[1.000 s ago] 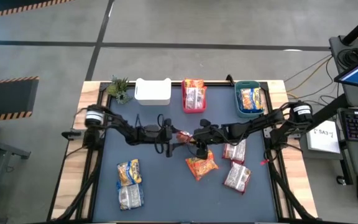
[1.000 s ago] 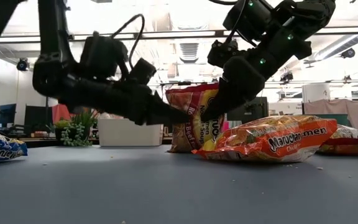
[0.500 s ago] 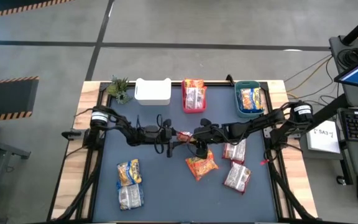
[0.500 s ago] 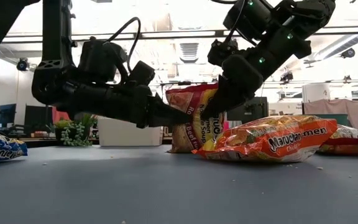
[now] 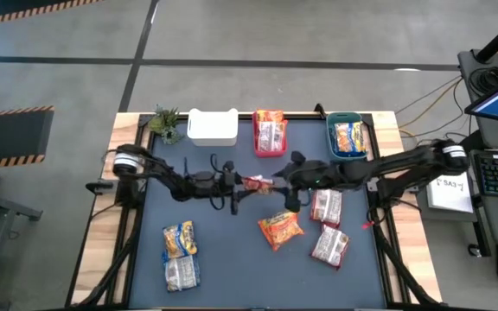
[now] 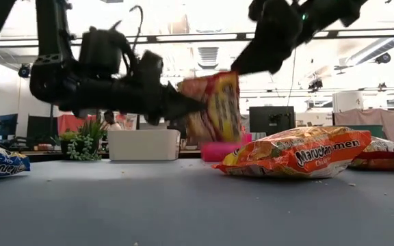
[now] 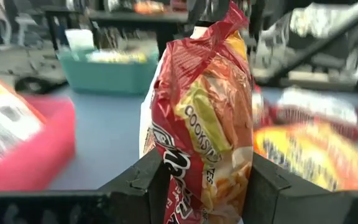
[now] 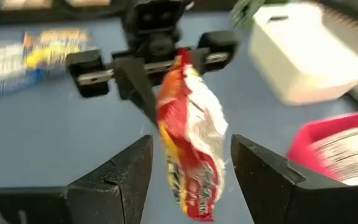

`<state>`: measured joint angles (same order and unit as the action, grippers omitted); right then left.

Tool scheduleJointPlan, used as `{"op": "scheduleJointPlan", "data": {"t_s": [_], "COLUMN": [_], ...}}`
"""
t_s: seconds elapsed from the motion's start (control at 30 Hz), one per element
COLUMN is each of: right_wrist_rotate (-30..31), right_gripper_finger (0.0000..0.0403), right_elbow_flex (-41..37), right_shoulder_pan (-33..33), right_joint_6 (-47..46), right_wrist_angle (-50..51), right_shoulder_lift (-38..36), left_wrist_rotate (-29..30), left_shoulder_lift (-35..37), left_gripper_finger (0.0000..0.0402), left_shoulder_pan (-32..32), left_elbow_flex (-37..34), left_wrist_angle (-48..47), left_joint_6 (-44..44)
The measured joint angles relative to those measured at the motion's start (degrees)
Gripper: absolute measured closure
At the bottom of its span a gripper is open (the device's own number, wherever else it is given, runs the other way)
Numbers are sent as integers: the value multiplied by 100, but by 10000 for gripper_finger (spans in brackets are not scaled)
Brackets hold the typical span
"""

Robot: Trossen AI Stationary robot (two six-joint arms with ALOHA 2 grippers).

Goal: Sort Maruchan noodles
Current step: Put the top left red noodle pack into the white bin

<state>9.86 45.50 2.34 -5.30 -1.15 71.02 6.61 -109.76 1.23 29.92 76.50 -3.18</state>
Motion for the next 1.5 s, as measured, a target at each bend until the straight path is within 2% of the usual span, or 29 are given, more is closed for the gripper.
{"op": "scheduleJointPlan", "data": {"t_s": [0.1,0.23,0.43,0.6,0.77,1.0,1.13,1.3,1.5], "right_wrist_rotate": [354,673,820,969,970,971,957,917,183], "right_gripper_finger": [197,197,197,197,197,197,197,197,197], "right_elbow_flex": [-1,-38,-48,-58,-79,-83,-96,-103,-259], "right_shoulder_pan": [-37,-63,-89,-105,-162,-323,-513,-784,-1058], "right_joint_6": [126,412,691,791,831,1015,1227,1414,1393], "right_wrist_angle": [62,106,0,26,72,53,84,86,86], "right_shoulder_lift": [-425,-801,-906,-834,-735,-601,-594,-642,-642], "left_wrist_rotate": [285,1025,1954,2001,1636,299,29,-109,-120], "left_shoulder_lift": [614,1634,3028,3540,3496,2759,2174,1567,1328], "left_gripper_finger": [273,273,273,273,274,274,274,274,274], "left_shoulder_pan": [71,205,648,1441,2485,3775,4037,4047,4053], "left_elbow_flex": [-119,-198,311,1091,2038,3398,3973,4447,4489], "left_wrist_angle": [-205,-1178,-3945,-6152,-7842,-9723,-10155,-10617,-10801], "left_joint_6": [-115,-181,160,185,-138,-224,-327,-422,-893]}}
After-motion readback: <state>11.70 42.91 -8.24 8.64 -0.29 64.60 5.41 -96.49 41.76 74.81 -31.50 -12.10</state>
